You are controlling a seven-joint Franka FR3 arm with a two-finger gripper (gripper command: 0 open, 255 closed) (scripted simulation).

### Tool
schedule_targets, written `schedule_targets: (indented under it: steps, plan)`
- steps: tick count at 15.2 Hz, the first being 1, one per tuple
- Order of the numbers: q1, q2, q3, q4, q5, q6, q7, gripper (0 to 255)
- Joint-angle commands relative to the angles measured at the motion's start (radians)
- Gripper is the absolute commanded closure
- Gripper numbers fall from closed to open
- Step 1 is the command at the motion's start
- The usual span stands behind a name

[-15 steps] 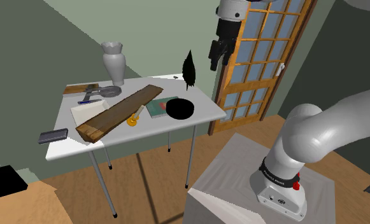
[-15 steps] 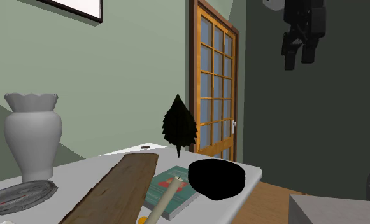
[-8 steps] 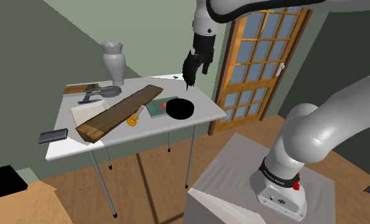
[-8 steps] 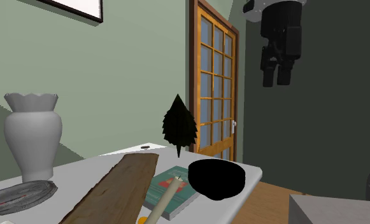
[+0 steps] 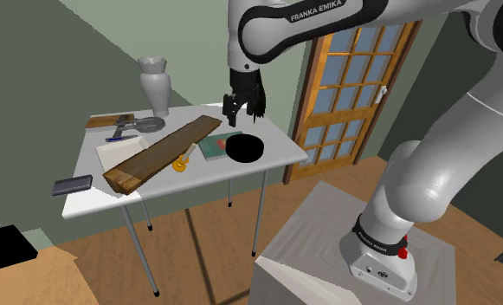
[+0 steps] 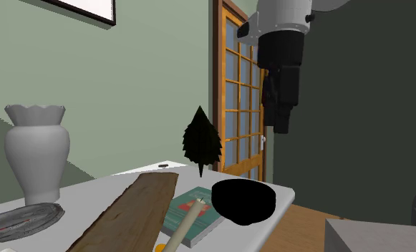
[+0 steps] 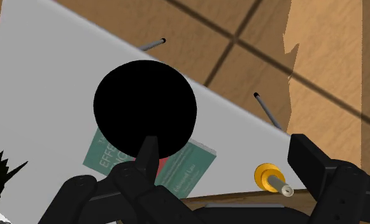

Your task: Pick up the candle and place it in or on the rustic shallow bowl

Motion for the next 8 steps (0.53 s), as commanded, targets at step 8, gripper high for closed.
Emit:
schedule_targets:
  steps: [8]
  plan:
    - [0.035,0.332,0.057,0.189,-0.077,0.127,0.09,0]
